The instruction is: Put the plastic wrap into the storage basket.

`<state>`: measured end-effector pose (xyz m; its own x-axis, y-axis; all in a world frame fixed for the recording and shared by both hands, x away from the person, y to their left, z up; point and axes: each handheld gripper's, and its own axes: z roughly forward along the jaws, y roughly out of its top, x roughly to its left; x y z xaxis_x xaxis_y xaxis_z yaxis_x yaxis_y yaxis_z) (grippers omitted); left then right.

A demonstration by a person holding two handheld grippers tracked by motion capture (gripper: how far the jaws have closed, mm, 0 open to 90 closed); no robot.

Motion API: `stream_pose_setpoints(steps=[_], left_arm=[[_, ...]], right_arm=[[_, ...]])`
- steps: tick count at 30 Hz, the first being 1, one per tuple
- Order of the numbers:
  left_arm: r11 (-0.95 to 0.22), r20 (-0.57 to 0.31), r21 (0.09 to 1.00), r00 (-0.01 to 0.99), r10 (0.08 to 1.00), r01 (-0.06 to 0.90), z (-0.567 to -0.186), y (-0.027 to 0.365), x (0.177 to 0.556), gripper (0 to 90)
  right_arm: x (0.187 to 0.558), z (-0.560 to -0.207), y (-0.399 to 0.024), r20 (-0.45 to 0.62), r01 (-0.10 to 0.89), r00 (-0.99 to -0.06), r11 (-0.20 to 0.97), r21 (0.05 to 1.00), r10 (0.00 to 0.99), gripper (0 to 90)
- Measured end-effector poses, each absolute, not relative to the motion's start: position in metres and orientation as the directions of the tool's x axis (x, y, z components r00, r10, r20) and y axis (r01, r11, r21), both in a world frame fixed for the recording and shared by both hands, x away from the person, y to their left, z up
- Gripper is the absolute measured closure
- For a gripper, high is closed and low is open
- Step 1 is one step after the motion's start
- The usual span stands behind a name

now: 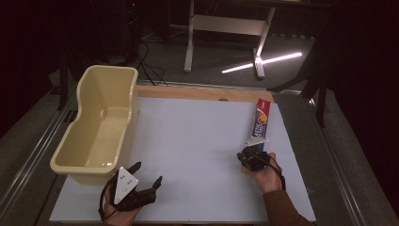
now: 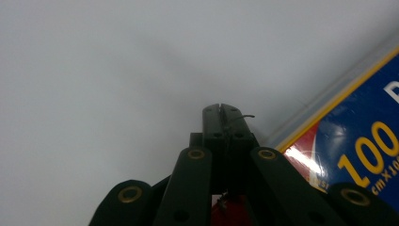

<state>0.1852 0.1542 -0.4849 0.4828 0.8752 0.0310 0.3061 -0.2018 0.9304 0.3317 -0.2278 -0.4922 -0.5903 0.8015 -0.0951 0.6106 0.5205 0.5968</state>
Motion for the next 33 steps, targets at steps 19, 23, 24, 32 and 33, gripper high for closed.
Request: stream_pose_setpoints(steps=[19,23,24,32,33], left_arm=[[-0.209,0.032,0.927,0.489,0.872,0.312,-0.487,0.152,0.187,18.8],[-0.212,0.032,0.926,0.493,0.87,0.313,-0.487,0.151,0.188,18.9],[-0.212,0.032,0.926,0.493,0.869,0.314,-0.487,0.151,0.188,18.9],[-0.209,0.031,0.927,0.492,0.87,0.311,-0.486,0.152,0.187,18.9],[-0.208,0.031,0.927,0.492,0.87,0.311,-0.486,0.152,0.187,18.9]], right_arm=[[0.324,-0.489,-0.302,-0.132,0.706,-0.388,0.386,0.594,0.912,83.6],[0.327,-0.479,-0.295,-0.161,0.619,-0.421,0.413,0.668,0.892,70.8],[0.329,-0.476,-0.292,-0.167,0.606,-0.427,0.418,0.676,0.889,66.7],[0.364,-0.459,-0.293,-0.165,0.606,-0.372,0.373,0.703,0.914,48.5],[0.376,-0.458,-0.297,-0.153,0.625,-0.347,0.35,0.698,0.925,45.8]])
